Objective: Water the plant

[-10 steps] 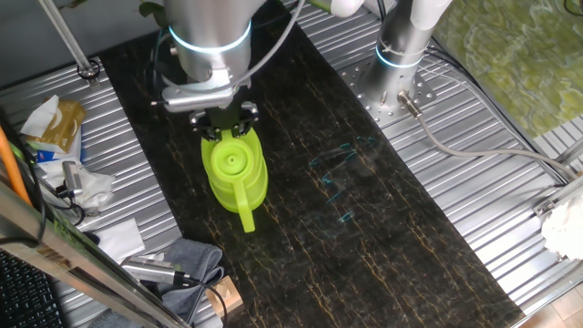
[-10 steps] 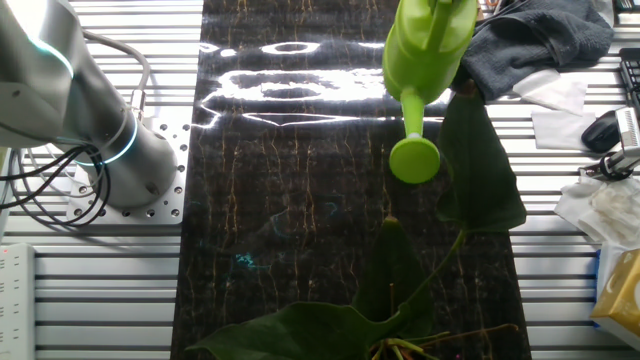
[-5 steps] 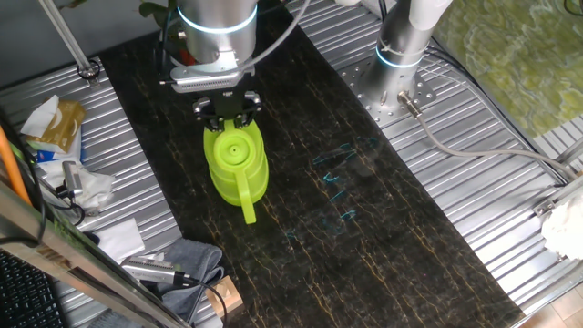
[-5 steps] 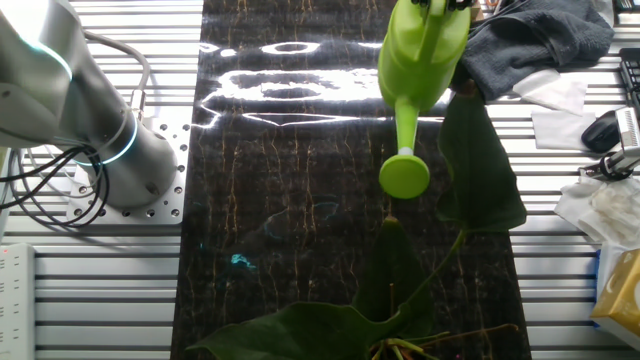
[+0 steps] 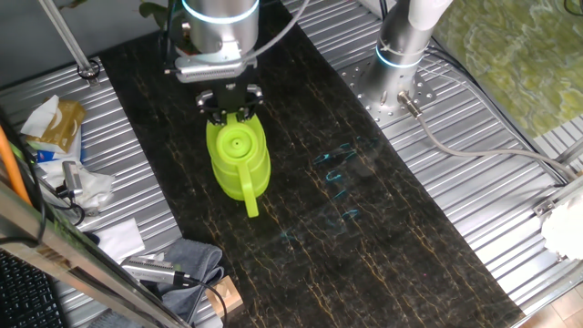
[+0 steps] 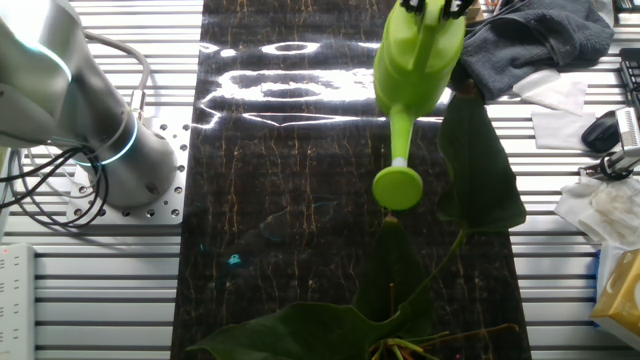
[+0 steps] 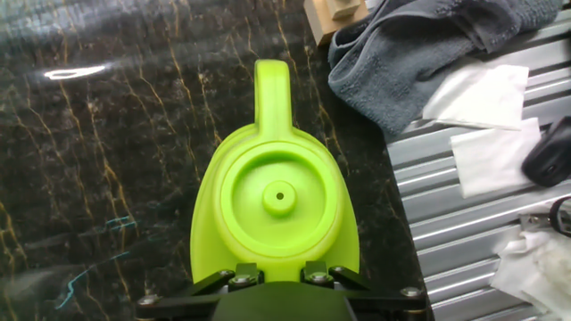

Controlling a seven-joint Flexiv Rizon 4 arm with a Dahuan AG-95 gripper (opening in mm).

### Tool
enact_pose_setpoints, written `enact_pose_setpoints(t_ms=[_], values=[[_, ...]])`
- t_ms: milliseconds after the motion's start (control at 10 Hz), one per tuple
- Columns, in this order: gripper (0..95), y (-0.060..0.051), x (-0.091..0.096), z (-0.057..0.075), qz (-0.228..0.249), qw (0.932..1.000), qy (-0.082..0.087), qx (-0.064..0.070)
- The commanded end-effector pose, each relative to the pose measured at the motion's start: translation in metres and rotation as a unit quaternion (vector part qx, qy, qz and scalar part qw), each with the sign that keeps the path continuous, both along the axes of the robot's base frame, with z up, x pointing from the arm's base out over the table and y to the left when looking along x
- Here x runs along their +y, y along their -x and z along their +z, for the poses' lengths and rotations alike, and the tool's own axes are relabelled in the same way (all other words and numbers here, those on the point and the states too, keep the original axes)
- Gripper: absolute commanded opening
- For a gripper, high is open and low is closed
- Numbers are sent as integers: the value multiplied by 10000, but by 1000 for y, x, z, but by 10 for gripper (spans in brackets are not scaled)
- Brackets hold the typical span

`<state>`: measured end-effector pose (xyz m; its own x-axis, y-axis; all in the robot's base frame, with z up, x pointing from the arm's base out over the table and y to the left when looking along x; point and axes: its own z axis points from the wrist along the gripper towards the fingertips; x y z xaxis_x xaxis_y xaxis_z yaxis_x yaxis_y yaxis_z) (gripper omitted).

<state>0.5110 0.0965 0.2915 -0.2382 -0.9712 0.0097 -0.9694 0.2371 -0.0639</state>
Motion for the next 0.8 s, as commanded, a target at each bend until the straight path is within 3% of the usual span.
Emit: enact_pose_setpoints(t_ms=[100,400,800], values=[[0,3,-4,1,-1,10000,-35,-4],[0,4,-10,2,-2,10000,-94,-16],[0,-1,-25,0,66,9997,-236,-6]])
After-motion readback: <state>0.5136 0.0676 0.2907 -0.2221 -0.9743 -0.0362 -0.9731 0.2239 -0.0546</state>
